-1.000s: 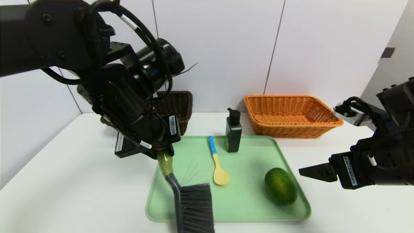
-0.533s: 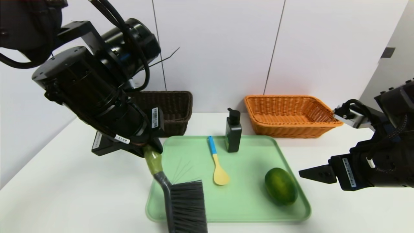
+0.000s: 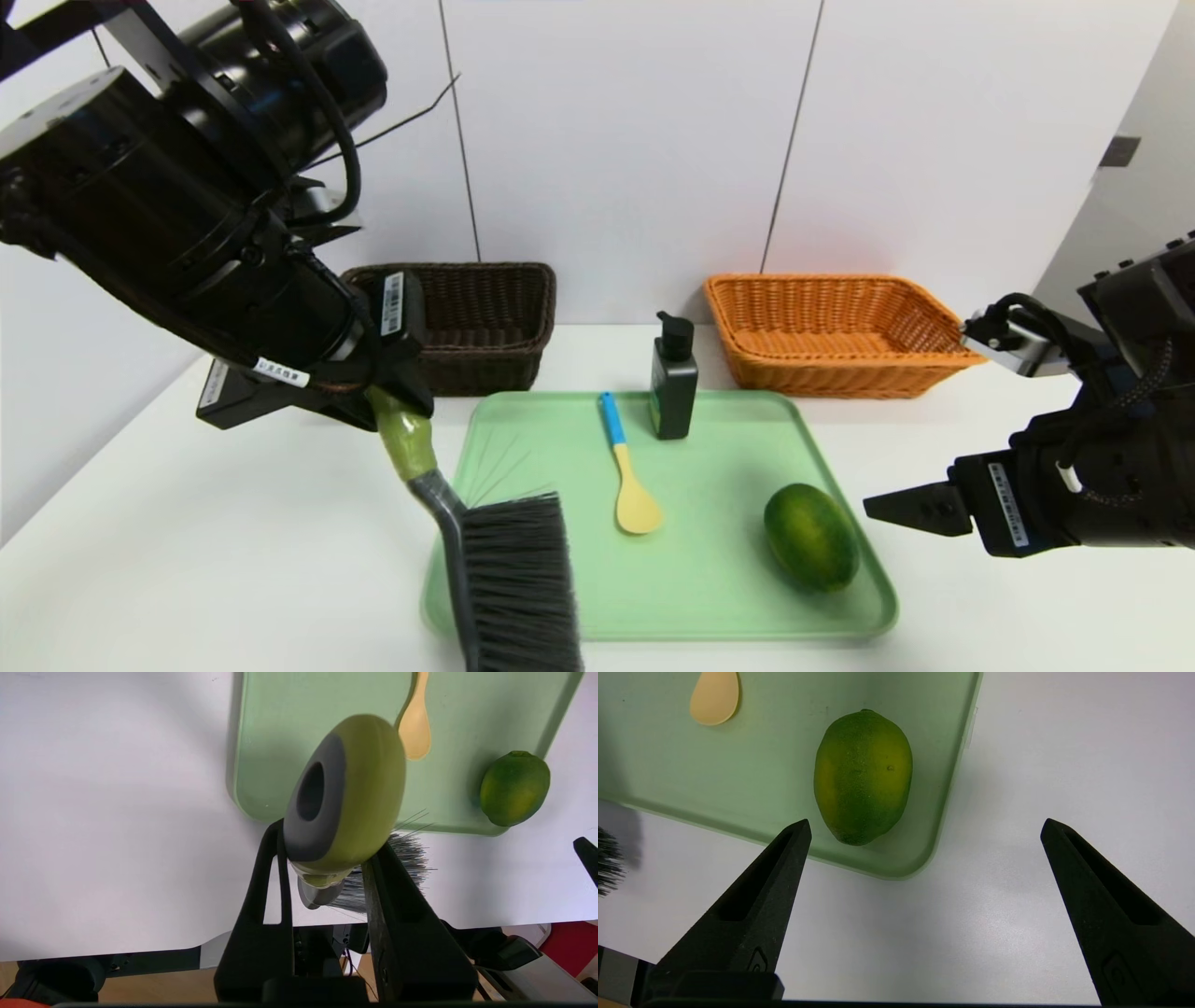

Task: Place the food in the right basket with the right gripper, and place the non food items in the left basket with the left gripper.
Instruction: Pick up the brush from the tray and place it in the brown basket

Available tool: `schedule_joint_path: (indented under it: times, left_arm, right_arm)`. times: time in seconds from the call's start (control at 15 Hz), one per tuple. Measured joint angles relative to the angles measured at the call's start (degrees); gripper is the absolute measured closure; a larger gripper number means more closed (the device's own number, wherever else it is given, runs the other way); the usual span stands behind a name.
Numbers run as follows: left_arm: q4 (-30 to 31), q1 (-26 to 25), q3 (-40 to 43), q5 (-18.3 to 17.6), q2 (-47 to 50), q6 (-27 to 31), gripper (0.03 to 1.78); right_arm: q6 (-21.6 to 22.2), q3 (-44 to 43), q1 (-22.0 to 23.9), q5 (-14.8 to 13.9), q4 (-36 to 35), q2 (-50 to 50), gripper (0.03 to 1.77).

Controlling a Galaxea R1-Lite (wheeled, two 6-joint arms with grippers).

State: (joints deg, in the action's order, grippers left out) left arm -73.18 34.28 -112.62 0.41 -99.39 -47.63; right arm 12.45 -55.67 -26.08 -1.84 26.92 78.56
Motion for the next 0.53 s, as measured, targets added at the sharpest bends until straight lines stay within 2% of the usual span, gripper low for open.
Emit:
schedule_joint_path:
  times: [0.2,0.53]
  left_arm:
    - [1.00,-2.41,-0.39,0.07,0.49,1.18,1.36]
    - [8.17,-9.17,-0.56,0.02,1.13,6.01,1.36]
  right_arm:
    - [0.06,0.11,-0.02,-0.06,0.10,-0.28,0.10]
    - [0.00,0.22,0.00,-0.24,0.37,-1.38,0.10]
